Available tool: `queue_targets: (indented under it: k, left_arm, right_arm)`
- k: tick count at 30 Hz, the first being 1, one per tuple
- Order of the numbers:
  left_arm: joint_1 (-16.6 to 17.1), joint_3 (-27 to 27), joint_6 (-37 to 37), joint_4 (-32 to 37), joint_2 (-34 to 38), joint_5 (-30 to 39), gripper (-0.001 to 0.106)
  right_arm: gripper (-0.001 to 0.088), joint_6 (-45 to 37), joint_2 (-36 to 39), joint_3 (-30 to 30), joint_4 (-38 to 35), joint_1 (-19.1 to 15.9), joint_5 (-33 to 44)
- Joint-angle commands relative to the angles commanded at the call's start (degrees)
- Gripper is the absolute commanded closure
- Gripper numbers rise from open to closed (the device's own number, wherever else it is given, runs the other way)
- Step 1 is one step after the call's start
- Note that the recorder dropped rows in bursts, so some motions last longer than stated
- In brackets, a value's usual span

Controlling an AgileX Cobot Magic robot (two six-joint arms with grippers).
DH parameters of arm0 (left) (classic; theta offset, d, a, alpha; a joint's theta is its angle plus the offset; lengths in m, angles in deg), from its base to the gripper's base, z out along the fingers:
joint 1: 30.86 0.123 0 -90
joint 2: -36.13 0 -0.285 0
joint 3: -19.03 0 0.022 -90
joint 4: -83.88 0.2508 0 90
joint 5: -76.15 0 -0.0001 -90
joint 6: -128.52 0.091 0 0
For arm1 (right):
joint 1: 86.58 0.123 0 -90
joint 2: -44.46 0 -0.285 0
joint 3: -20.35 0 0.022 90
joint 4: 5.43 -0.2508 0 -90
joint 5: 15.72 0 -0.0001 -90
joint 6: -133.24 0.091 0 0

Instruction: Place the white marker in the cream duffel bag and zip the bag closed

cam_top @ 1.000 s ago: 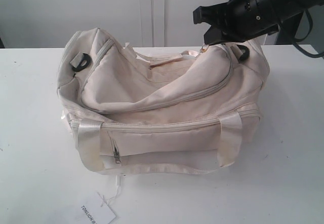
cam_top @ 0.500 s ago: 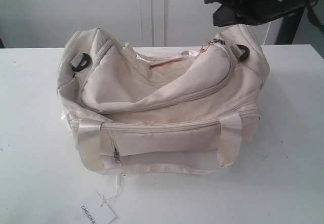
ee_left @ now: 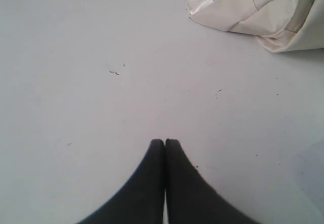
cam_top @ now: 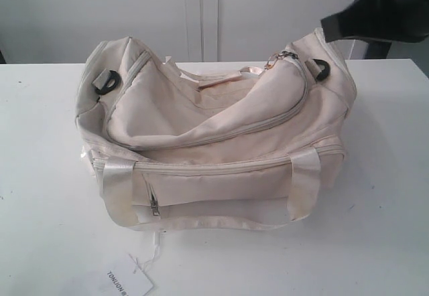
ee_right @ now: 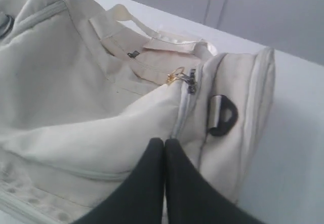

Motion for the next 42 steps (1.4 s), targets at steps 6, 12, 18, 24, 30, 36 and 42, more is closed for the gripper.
queue_targets:
  k: [6, 12, 18, 24, 30, 36, 42]
  left_arm:
    - [0.0, 0.0, 0.0, 0.0, 0.0, 0.0, 0.105]
    - [0.0, 0.0, 0.0, 0.0, 0.0, 0.0, 0.105]
    - [0.0, 0.0, 0.0, 0.0, 0.0, 0.0, 0.105]
    - [0.0, 0.0, 0.0, 0.0, 0.0, 0.0, 0.105]
    - [0.0, 0.0, 0.0, 0.0, 0.0, 0.0, 0.105]
    - [0.0, 0.0, 0.0, 0.0, 0.0, 0.0, 0.105]
    - [0.0, 0.0, 0.0, 0.0, 0.0, 0.0, 0.105]
  right_arm:
    - [0.0868, 1.9, -6.52, 2.59, 0.0, -6.22, -0.6]
    - [0.0868, 2.46, -13.42, 6.56, 0.0, -13.02, -1.67]
    - [0.0868, 4.7, -20.4, 12.97, 0.1, -17.59, -4.39]
    - [0.0868, 5.49, -23.74, 18.21, 0.1, -19.66, -4.45]
    - [0.0868, 6.1, -23.74, 18.83, 0.1, -19.66, -3.45]
    - [0.0868, 6.1, -23.83, 18.83, 0.1, -19.66, -3.17]
    - [0.0868, 14.13, -25.09, 18.83, 5.21, -19.66, -3.29]
